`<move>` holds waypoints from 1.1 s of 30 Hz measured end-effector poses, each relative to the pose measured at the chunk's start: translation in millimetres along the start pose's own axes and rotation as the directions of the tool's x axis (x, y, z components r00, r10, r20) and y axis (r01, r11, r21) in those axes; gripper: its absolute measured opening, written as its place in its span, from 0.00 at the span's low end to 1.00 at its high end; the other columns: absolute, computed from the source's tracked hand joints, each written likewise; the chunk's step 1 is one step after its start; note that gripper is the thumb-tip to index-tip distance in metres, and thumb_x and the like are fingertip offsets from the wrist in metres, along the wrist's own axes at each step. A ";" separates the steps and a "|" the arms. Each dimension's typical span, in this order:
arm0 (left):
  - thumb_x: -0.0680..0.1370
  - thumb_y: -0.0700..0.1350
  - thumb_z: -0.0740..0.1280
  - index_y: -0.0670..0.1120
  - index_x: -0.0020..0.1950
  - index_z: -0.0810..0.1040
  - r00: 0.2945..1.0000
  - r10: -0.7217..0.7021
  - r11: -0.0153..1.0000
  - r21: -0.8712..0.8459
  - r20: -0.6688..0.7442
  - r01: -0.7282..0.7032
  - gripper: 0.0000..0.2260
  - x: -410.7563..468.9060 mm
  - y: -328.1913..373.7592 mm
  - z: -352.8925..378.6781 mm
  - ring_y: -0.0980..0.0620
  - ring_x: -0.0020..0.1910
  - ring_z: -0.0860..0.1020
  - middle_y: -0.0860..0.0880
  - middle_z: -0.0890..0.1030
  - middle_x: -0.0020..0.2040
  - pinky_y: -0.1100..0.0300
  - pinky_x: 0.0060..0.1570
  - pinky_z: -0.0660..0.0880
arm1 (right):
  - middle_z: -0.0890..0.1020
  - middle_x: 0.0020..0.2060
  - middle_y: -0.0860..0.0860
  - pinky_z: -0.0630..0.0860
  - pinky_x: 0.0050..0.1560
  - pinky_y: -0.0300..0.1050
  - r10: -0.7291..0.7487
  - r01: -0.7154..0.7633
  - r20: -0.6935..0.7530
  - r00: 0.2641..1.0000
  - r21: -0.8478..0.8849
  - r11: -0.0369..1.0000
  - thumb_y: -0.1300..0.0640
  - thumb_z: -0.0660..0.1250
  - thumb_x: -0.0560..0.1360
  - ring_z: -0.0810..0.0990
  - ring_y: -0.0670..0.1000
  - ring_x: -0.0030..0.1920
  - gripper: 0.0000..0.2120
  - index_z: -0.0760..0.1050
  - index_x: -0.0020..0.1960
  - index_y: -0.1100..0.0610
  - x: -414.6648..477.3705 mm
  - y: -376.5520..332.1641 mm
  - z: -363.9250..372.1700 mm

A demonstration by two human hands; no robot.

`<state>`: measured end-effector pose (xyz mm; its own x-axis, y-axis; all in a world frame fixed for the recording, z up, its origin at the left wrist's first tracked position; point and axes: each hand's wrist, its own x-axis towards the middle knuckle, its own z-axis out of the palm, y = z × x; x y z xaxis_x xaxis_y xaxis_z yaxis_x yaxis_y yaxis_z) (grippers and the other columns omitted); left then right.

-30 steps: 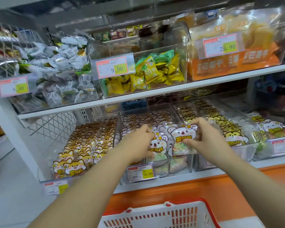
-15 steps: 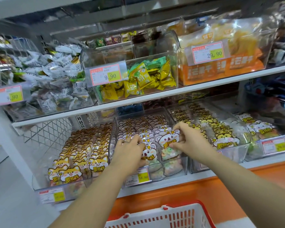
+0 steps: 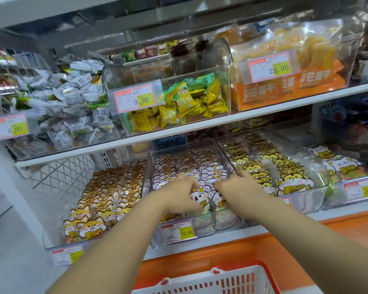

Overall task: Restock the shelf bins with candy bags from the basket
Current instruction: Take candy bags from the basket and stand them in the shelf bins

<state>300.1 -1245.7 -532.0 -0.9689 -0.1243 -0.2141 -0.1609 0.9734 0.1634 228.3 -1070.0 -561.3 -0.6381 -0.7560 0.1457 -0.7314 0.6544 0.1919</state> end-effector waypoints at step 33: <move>0.76 0.50 0.70 0.50 0.68 0.63 0.946 -0.028 0.983 0.163 -0.323 0.084 0.24 -21.3 20.5 35.5 0.44 0.61 0.76 0.49 0.77 0.63 0.50 0.57 0.70 | 0.72 0.42 0.50 0.39 0.76 0.67 0.070 -0.066 0.031 0.997 -0.102 0.993 0.66 0.64 0.75 0.80 0.53 0.52 0.09 0.69 0.43 0.53 -11.4 -20.0 -12.9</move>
<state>324.1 -1216.2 -558.2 -0.9729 -0.2066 0.1035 -0.2091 0.9778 -0.0147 253.3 -1074.7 -554.3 -0.6946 -0.7077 0.1288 -0.6593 0.6980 0.2795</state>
